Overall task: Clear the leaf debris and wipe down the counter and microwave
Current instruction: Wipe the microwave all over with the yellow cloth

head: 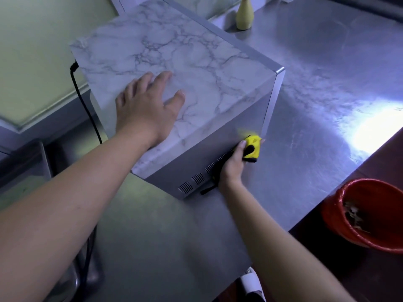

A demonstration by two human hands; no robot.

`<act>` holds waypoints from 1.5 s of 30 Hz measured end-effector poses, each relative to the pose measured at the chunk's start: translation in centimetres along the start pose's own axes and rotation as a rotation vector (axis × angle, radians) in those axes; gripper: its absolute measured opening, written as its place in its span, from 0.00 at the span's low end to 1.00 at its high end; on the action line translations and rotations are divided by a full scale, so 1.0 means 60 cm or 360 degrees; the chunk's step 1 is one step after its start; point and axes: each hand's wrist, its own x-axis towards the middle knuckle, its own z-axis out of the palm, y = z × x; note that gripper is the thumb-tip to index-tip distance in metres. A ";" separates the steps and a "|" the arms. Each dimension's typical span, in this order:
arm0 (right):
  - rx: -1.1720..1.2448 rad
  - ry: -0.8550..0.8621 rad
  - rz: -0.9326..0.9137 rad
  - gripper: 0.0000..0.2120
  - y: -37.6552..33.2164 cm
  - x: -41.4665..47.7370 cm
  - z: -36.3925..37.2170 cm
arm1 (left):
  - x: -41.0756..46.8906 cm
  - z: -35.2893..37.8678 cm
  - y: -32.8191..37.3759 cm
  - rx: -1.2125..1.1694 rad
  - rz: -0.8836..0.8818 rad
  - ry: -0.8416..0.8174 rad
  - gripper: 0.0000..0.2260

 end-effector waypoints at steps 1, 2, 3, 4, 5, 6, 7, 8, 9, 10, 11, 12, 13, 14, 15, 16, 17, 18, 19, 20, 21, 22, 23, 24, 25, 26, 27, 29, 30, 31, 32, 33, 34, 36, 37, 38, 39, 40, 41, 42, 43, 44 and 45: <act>-0.0034 0.0010 -0.0017 0.29 0.019 -0.036 0.006 | 0.000 0.000 0.000 -0.0003 -0.0006 -0.0002 0.26; -0.0080 0.0019 -0.0023 0.29 0.039 -0.073 0.011 | -0.001 -0.001 0.000 -0.0005 -0.0009 -0.0006 0.26; -0.0115 0.0028 -0.0009 0.29 0.057 -0.110 0.017 | -0.002 0.000 -0.001 -0.0007 -0.0011 -0.0011 0.26; -0.0134 0.0031 0.0030 0.29 0.074 -0.146 0.023 | -0.002 0.000 -0.001 -0.0009 -0.0013 -0.0015 0.26; -0.0152 0.0024 0.0094 0.29 0.091 -0.180 0.028 | -0.003 -0.001 -0.001 -0.0014 -0.0018 -0.0017 0.26; -0.0179 -0.0015 0.0178 0.29 0.107 -0.212 0.030 | -0.002 -0.001 -0.001 -0.0020 -0.0023 -0.0018 0.26; -0.0198 -0.0102 0.0260 0.29 0.115 -0.244 0.031 | -0.002 -0.002 -0.001 -0.0029 -0.0030 -0.0023 0.27; -0.0204 -0.0225 0.0340 0.28 0.122 -0.270 0.027 | -0.001 -0.004 -0.001 -0.0039 -0.0038 -0.0029 0.27; -0.0197 -0.0363 0.0402 0.27 0.128 -0.288 0.018 | -0.002 -0.005 -0.001 -0.0045 -0.0045 -0.0035 0.27; -0.0188 -0.0473 0.0450 0.26 0.131 -0.297 0.004 | -0.002 -0.006 0.000 -0.0051 -0.0050 -0.0037 0.27; -0.0171 -0.0546 0.0502 0.26 0.127 -0.295 -0.015 | -0.002 -0.007 0.001 -0.0058 -0.0050 -0.0037 0.26; -0.0170 -0.0569 0.0596 0.25 0.122 -0.284 -0.035 | -0.002 -0.008 0.001 -0.0069 -0.0049 -0.0039 0.26; -0.0182 -0.0549 0.0749 0.23 0.108 -0.267 -0.057 | -0.003 -0.009 0.001 -0.0076 -0.0047 -0.0040 0.26; -0.0212 -0.0504 0.0955 0.20 0.087 -0.246 -0.081 | -0.003 -0.008 0.001 -0.0078 -0.0044 -0.0040 0.27; -0.0222 -0.0487 0.1138 0.18 0.061 -0.221 -0.107 | -0.002 -0.007 0.001 -0.0080 -0.0040 -0.0035 0.27; -0.0209 -0.0455 0.1234 0.18 0.031 -0.194 -0.129 | -0.001 -0.006 0.000 -0.0081 -0.0039 -0.0030 0.27; -0.0186 -0.0381 0.1220 0.17 0.000 -0.164 -0.149 | 0.000 -0.005 -0.001 -0.0081 -0.0040 -0.0026 0.27; -0.0149 -0.0289 0.1108 0.16 -0.032 -0.133 -0.164 | 0.001 -0.003 -0.001 -0.0076 -0.0042 -0.0021 0.28; -0.0086 -0.0212 0.0939 0.15 -0.062 -0.101 -0.171 | 0.002 -0.002 -0.001 -0.0068 -0.0044 -0.0016 0.28; -0.0028 -0.0133 0.0746 0.14 -0.091 -0.069 -0.171 | 0.002 -0.001 -0.001 -0.0063 -0.0046 -0.0014 0.28; 0.0033 -0.0038 0.0564 0.13 -0.117 -0.037 -0.163 | 0.003 -0.001 -0.001 -0.0063 -0.0048 -0.0015 0.29; 0.0079 0.0057 0.0407 0.13 -0.141 -0.008 -0.149 | 0.003 0.000 -0.001 -0.0064 -0.0048 -0.0017 0.29; 0.0101 0.0112 0.0282 0.14 -0.163 0.019 -0.130 | 0.003 -0.001 -0.001 -0.0064 -0.0045 -0.0016 0.29; 0.0092 0.0109 0.0207 0.15 -0.178 0.041 -0.108 | 0.003 -0.001 -0.002 -0.0065 -0.0039 -0.0012 0.29; 0.0073 0.0056 0.0177 0.17 -0.186 0.060 -0.084 | 0.003 -0.001 -0.002 -0.0066 -0.0033 -0.0008 0.28; 0.0082 -0.0035 0.0197 0.19 -0.187 0.072 -0.062 | 0.003 -0.001 -0.002 -0.0064 -0.0030 -0.0004 0.28; 0.0117 -0.0108 0.0219 0.21 -0.181 0.080 -0.041 | 0.002 -0.001 -0.002 -0.0061 -0.0030 -0.0002 0.28; 0.0166 -0.0142 0.0238 0.25 -0.161 0.079 -0.011 | 0.002 -0.001 -0.001 -0.0052 -0.0032 -0.0001 0.27; 0.0165 -0.0118 0.0227 0.26 -0.150 0.070 -0.003 | 0.001 -0.002 0.000 -0.0045 -0.0033 0.0001 0.27; 0.0161 -0.0081 0.0217 0.28 -0.139 0.059 0.004 | 0.002 -0.002 0.001 -0.0040 -0.0033 0.0006 0.27; 0.0171 -0.0036 0.0219 0.29 -0.128 0.044 0.007 | 0.002 -0.001 0.002 -0.0041 -0.0033 0.0006 0.26; 0.0196 0.0001 0.0242 0.30 -0.115 0.027 0.011 | 0.001 -0.001 0.003 -0.0044 -0.0032 0.0005 0.26; 0.0228 0.0015 0.0279 0.31 -0.101 0.003 0.015 | 0.001 0.000 0.003 -0.0042 -0.0031 0.0005 0.26; 0.0250 0.0014 0.0387 0.32 -0.069 -0.061 0.026 | 0.000 0.000 0.003 -0.0037 -0.0033 -0.0002 0.26; 0.0235 0.0013 0.0451 0.32 -0.050 -0.101 0.031 | -0.001 -0.001 0.003 -0.0042 -0.0035 -0.0008 0.26; 0.0207 0.0001 0.0526 0.31 -0.030 -0.144 0.036 | -0.001 -0.002 0.002 -0.0048 -0.0038 -0.0014 0.26; 0.0164 -0.0037 0.0618 0.30 -0.012 -0.191 0.039 | -0.001 -0.002 0.002 -0.0053 -0.0039 -0.0016 0.26; 0.0116 -0.0094 0.0725 0.29 0.006 -0.235 0.041 | 0.000 -0.003 0.002 -0.0056 -0.0039 -0.0016 0.26; 0.0079 -0.0148 0.0826 0.27 0.019 -0.274 0.042 | 0.000 -0.003 0.001 -0.0058 -0.0038 -0.0012 0.26; 0.0057 -0.0193 0.0902 0.26 0.028 -0.308 0.043 | 0.000 -0.004 0.001 -0.0059 -0.0039 -0.0006 0.26; 0.0058 -0.0243 0.0946 0.25 0.035 -0.335 0.042 | 0.001 -0.004 0.001 -0.0061 -0.0040 -0.0002 0.25; 0.0065 -0.0310 0.0961 0.24 0.041 -0.356 0.042 | 0.001 -0.004 0.001 -0.0063 -0.0042 0.0000 0.25; 0.0061 -0.0382 0.0956 0.23 0.045 -0.372 0.038 | 0.000 -0.005 0.002 -0.0066 -0.0046 -0.0004 0.26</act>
